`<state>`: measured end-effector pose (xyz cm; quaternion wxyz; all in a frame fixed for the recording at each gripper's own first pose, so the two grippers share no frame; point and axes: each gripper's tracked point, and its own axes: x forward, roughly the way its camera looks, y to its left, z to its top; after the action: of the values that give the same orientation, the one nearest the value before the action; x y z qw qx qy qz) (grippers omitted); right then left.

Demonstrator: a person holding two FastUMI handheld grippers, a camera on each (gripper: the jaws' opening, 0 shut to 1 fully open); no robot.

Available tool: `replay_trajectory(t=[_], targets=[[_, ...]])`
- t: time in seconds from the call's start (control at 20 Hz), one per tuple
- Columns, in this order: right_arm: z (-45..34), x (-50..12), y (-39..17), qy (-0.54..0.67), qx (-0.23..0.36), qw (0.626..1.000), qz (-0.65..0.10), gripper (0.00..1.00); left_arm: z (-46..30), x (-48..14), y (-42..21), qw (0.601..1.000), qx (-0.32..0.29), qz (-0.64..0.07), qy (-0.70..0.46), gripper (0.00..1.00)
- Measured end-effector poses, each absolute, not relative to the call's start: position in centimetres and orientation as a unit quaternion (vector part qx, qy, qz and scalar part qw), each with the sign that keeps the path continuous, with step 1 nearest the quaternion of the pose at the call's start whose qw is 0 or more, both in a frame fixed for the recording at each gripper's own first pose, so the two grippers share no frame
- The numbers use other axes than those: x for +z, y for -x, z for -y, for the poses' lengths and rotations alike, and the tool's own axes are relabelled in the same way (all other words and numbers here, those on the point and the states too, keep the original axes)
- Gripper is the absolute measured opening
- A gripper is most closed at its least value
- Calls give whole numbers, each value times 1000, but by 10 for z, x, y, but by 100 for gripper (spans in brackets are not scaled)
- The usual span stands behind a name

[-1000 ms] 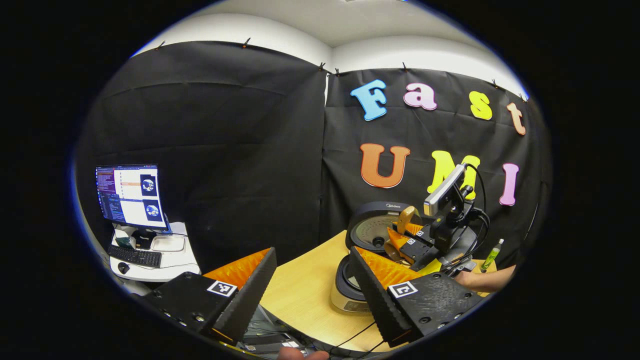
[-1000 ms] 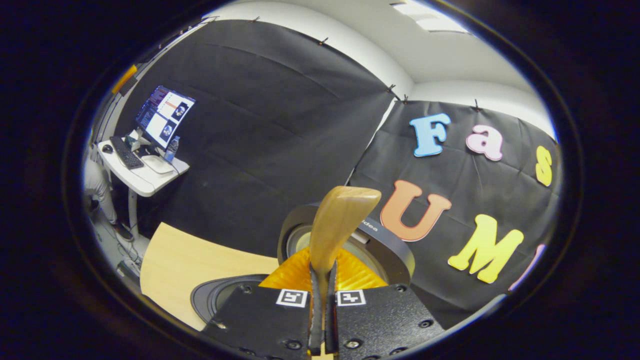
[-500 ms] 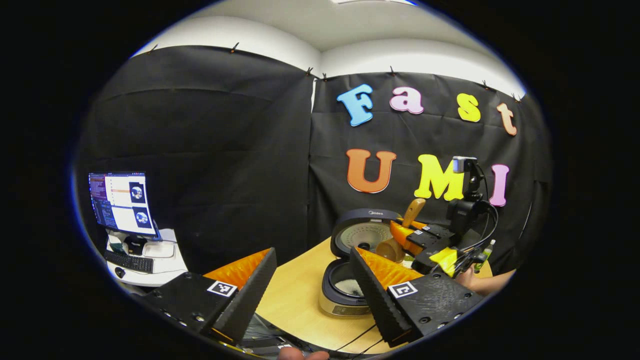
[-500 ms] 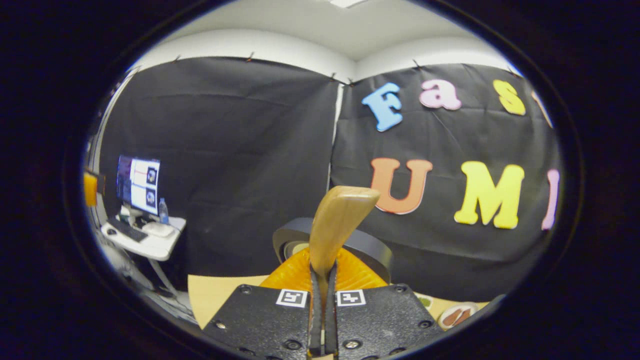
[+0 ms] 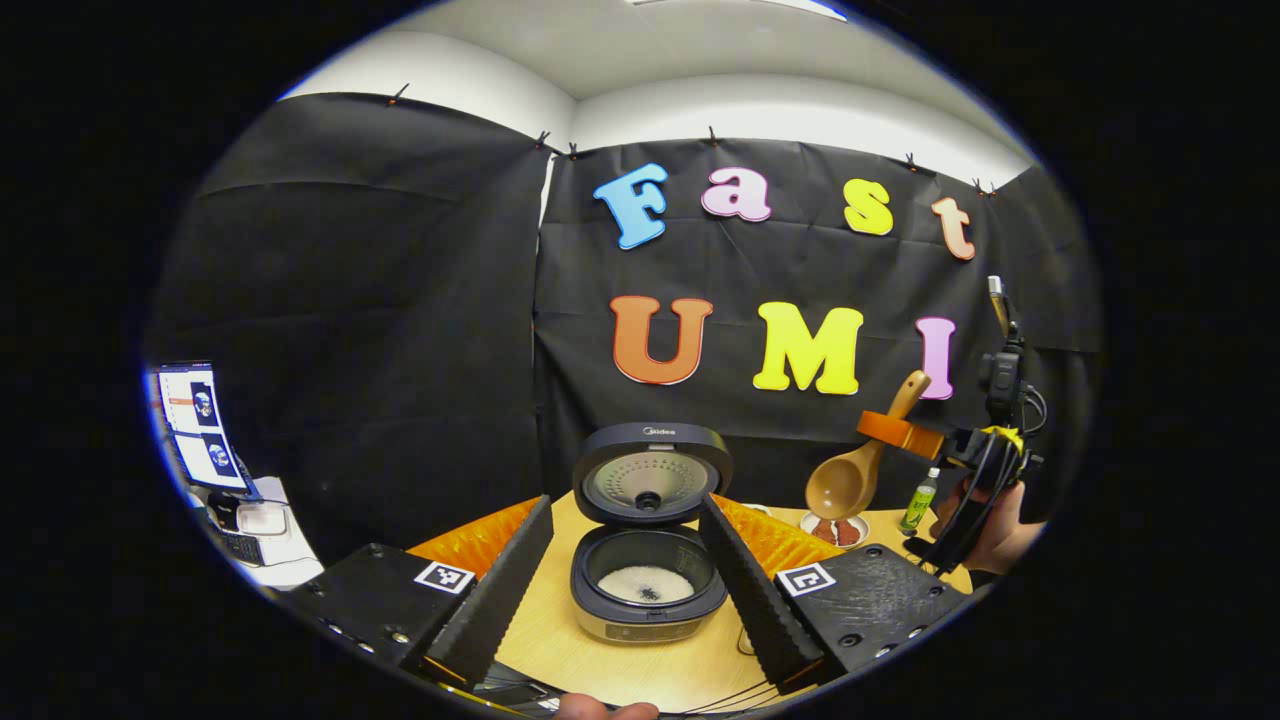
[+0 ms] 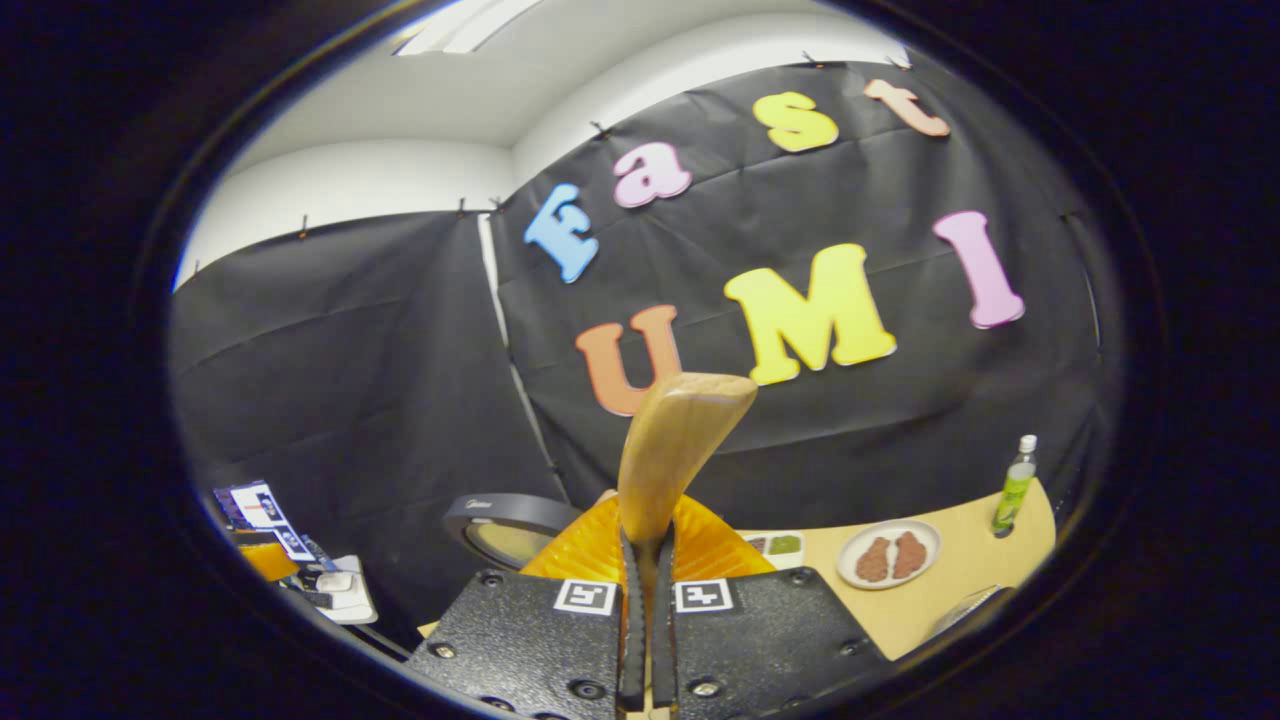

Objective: Close the left gripper, press the button to open the rice cooker; take a wooden spoon from the chopstick holder with the right hand, scoop a spoonful of rice and pour it into the rice cooker, then put the wooden spoon back into the chopstick holder.

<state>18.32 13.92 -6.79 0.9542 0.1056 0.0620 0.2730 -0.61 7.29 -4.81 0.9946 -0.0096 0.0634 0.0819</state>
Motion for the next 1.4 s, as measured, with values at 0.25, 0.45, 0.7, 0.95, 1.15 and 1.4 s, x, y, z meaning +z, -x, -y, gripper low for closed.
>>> replay_trajectory(t=[0.25, 0.45, 0.7, 0.95, 1.15, 1.4], targets=[[7, -82, -207, -95, 133, 985, -61, 8, -44, -51, -16, 997, 36, -65, 19, 94], [92, -122, -213, -81, 46, 992, -85, 8, -20, -55, -36, 997, 17, -72, 22, 95], [145, -195, -246, -84, -12, 989, -122, 8, -11, -61, -54, 996, 19, -83, 7, 95], [160, -262, -273, -73, -37, 985, -153, 8, -7, -73, -70, 994, 31, -108, -4, 95], [164, -295, -273, -83, -39, 981, -170, 8, -15, -76, -77, 992, 46, -117, -5, 95], [167, -321, -278, -108, -50, 977, -178, 11, -11, -83, -88, 991, 49, -128, -7, 95]])
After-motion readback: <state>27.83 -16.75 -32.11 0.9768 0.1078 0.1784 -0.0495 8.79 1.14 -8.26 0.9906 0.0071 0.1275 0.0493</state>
